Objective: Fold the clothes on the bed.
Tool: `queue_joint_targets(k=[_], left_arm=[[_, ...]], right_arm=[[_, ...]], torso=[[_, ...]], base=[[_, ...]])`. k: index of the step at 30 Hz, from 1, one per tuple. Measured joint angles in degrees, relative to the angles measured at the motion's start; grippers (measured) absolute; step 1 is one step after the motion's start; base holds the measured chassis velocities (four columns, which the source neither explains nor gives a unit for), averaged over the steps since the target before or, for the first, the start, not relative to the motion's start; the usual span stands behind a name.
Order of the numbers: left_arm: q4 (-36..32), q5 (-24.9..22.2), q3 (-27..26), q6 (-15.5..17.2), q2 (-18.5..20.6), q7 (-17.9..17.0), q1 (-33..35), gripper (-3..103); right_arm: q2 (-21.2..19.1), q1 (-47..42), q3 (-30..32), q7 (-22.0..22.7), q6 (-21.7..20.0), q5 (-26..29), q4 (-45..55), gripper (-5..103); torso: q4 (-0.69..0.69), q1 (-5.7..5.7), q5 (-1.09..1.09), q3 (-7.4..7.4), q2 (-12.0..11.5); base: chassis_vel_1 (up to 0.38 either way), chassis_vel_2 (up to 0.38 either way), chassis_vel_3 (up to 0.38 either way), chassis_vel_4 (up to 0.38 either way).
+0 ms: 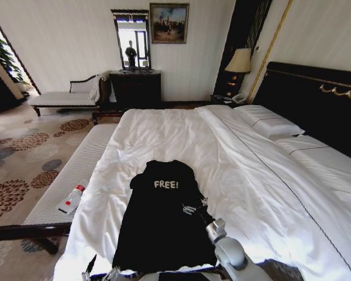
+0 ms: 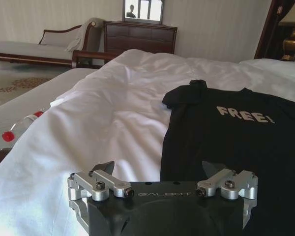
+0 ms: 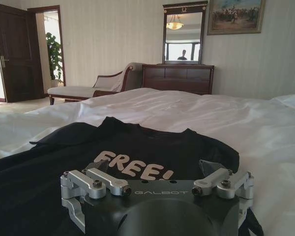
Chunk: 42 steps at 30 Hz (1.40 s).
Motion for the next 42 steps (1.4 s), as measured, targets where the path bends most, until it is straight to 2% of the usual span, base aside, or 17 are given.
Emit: queue_joint_targets(k=[12,24,32,33,36,37,42], left_arm=[[-0.3,0.4,0.3,0.5,-0.1,0.0,-0.2,100],[-0.3,1.9,1.4,0.2,-1.8,0.0,-0.1,100],[0.1,2.3,1.5,-0.3,-1.8,0.1,0.1,100],[0.2,2.3,1.5,-0.3,-1.8,0.1,0.1,103],[0.2,2.3,1.5,-0.3,-1.7,0.1,0.0,100],[0.2,2.4,1.5,-0.3,-1.6,0.1,0.0,96],[0.0,2.6,1.6,-0.3,-1.6,0.1,0.0,99]], right_arm=[[1.5,4.6,-3.3,0.7,0.0,-0.2,-6.7,100],[2.7,8.9,-2.2,3.2,-0.1,3.3,-11.9,100],[2.6,9.5,-1.0,3.4,-0.1,3.6,-13.3,100],[2.7,9.5,-0.9,3.4,-0.1,3.6,-13.5,100],[2.7,9.4,-0.7,3.4,-0.1,3.6,-13.8,100],[2.6,9.3,-0.6,3.4,-0.1,3.6,-14.0,100],[2.6,8.9,-0.6,3.3,-0.1,3.8,-14.2,100]], torso=[[0.02,0.0,0.0,-0.01,0.0],[0.01,-0.01,0.01,-0.01,0.0],[0.01,-0.01,0.01,-0.01,0.0],[0.01,-0.01,0.01,-0.01,0.0],[0.01,-0.01,0.01,-0.01,0.0],[0.01,-0.01,0.01,-0.01,0.0],[0.0,-0.01,0.0,-0.01,0.0]], base=[[0.0,0.0,0.0,0.0],[0.0,0.0,0.0,0.0],[0.0,0.0,0.0,0.0],[0.0,0.0,0.0,0.0],[0.0,0.0,0.0,0.0],[0.0,0.0,0.0,0.0],[0.0,0.0,0.0,0.0]])
